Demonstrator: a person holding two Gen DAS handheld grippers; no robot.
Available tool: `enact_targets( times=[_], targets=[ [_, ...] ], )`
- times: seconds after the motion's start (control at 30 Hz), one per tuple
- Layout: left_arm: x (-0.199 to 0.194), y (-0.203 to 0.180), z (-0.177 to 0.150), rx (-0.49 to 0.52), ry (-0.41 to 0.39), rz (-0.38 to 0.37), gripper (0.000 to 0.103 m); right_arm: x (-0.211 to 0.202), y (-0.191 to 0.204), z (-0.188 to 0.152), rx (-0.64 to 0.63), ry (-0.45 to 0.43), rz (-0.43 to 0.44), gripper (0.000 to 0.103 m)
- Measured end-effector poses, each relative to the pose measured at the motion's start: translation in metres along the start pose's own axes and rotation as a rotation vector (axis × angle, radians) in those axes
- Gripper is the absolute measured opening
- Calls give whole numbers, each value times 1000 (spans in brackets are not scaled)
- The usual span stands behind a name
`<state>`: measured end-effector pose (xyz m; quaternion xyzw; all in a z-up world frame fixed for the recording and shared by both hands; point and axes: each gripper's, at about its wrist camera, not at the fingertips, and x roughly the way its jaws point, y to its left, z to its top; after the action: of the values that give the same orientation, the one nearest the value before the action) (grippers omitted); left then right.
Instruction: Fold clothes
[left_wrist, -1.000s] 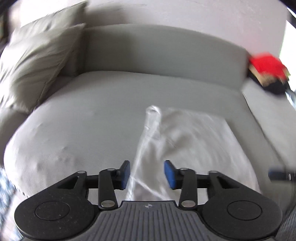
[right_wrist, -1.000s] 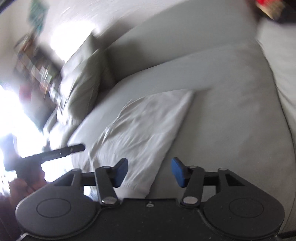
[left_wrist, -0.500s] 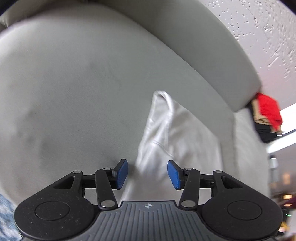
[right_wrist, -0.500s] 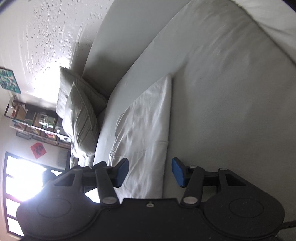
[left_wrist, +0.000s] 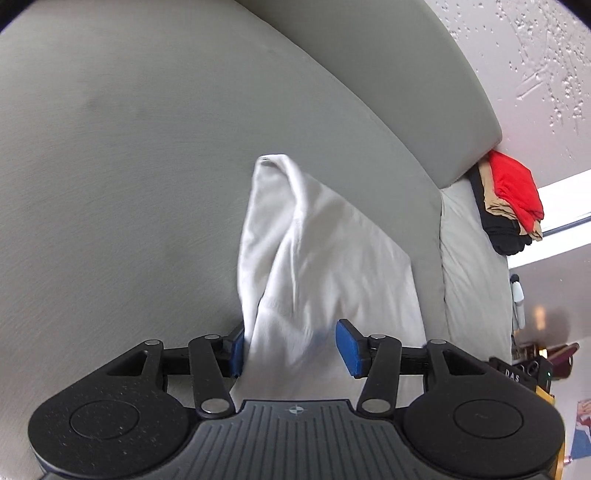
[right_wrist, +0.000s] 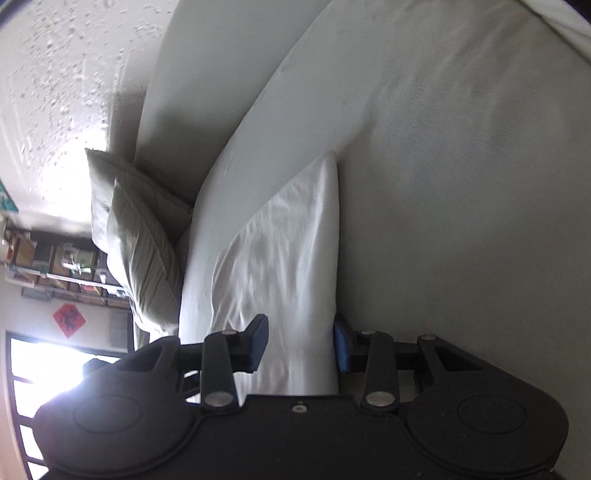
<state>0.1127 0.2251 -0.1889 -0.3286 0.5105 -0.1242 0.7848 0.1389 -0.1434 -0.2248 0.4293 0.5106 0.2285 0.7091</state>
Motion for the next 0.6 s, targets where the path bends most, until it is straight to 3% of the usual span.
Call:
enact_targets(
  times=[0.23,0.3,0.4,0.43,0.47,0.6],
  targets=[
    [26,-6,29,-10,2,-35,49,23,-20,24,73,-52,93,25],
    [28,-7,33,-15,-9,-34,44,25,-23,26,64,-68,103,24],
    [28,-22,29,55,-39,34,21,27,-20,24,10,-94,86,20],
    [29,-28,25,87,-51,58,18,28,-17,23,-23,-101,52,8],
    [29,-35,22,119,-63,81,11,27,-13,20,-66,-114,27,4],
    [4,-76,-11,314,-200,169,6,13,19,-3,-279,-200,-55,5]
  ],
)
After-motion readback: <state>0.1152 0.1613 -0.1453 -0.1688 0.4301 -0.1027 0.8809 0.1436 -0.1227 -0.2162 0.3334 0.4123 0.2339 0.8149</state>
